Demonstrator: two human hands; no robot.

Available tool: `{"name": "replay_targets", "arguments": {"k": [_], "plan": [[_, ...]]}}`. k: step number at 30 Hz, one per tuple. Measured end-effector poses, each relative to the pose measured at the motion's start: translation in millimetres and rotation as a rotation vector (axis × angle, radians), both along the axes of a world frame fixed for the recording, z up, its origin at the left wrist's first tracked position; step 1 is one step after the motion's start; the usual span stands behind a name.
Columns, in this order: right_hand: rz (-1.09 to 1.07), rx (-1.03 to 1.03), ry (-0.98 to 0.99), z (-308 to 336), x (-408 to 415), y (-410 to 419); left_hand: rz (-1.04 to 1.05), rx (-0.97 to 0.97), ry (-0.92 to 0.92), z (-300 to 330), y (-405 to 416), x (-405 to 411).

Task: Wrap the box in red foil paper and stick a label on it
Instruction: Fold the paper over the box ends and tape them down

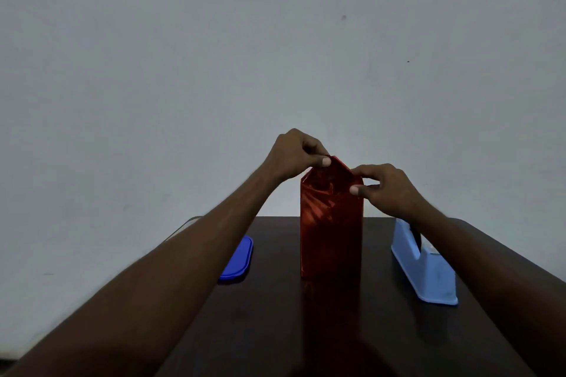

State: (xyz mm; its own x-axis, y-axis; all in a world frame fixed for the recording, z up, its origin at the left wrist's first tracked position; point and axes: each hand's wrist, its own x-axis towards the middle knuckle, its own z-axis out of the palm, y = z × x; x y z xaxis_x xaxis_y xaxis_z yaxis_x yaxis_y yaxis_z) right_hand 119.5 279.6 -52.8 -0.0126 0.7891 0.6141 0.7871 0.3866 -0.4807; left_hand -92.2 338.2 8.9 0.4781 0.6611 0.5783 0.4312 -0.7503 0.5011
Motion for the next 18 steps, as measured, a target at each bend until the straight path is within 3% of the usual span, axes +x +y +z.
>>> {"name": "replay_targets", "arguments": {"k": [8, 18], "plan": [[0.062, 0.028, 0.103, 0, 4, 3, -0.019, -0.151, -0.169, -4, 12, 16], [0.079, -0.019, 0.346, 2, 0, 21, 0.035, -0.321, -0.221, -18, 32, 23]]}}
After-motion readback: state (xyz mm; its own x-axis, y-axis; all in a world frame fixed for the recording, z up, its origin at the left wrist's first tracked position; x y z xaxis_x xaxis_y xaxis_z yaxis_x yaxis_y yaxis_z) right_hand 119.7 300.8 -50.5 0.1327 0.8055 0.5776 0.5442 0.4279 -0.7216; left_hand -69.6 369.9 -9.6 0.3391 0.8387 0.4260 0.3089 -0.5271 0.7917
